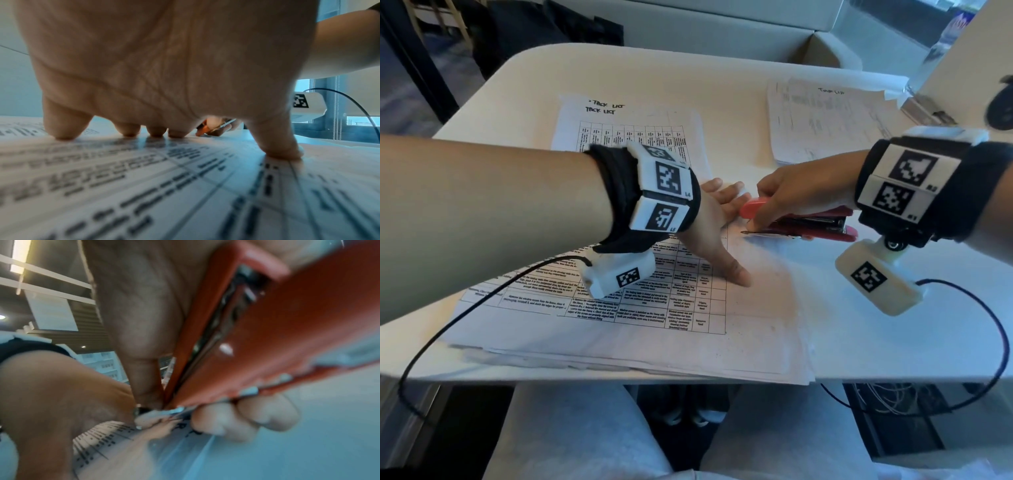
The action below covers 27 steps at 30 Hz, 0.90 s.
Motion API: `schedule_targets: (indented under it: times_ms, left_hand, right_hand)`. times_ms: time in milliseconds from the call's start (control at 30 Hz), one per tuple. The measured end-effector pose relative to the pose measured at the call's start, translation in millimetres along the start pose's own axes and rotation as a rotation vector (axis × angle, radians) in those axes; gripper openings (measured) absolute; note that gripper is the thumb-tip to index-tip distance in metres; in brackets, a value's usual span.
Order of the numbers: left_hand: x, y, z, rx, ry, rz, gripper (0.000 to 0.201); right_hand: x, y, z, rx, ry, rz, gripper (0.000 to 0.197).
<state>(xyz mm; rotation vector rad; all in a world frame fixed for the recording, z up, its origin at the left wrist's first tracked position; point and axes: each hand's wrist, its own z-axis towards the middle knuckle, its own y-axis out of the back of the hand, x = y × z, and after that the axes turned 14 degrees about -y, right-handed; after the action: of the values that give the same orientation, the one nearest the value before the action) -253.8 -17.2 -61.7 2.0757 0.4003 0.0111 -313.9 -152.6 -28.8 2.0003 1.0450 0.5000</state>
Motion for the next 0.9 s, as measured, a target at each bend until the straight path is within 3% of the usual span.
schedule_targets:
  times_ms: [167, 267, 467, 733, 800, 900]
  left_hand:
    - [5, 4, -2, 0.019, -0.02, -0.027, 0.136]
    - [6, 5, -3, 0.03, -0.022, -0.023, 0.143]
    - [4, 4, -2, 0.017, -0.011, -0.004, 0.143]
    - [-6, 5, -5, 0.012, 0.021, 0.019, 0.138]
    - [-9, 4, -5, 0.003, 0.032, 0.02, 0.136]
    - [-10, 2, -6, -0.019, 0.038, 0.021, 0.134]
  right_hand:
    - [-8, -4, -6, -0.059, 0.053, -0.026, 0.034]
    - [-11, -9, -10, -0.143, 0.088, -0.066, 0.043]
    - [-17, -16, -15, -0.32, 0.137, -0.148, 0.048]
    - [-28, -20, -18, -0.451, 0.15, -0.185, 0.051]
    - [-28, -21, -20, -0.469, 0.154, -0.223, 0.058]
    - [-26, -21, -25, -0.449, 0.141, -0.23, 0.085]
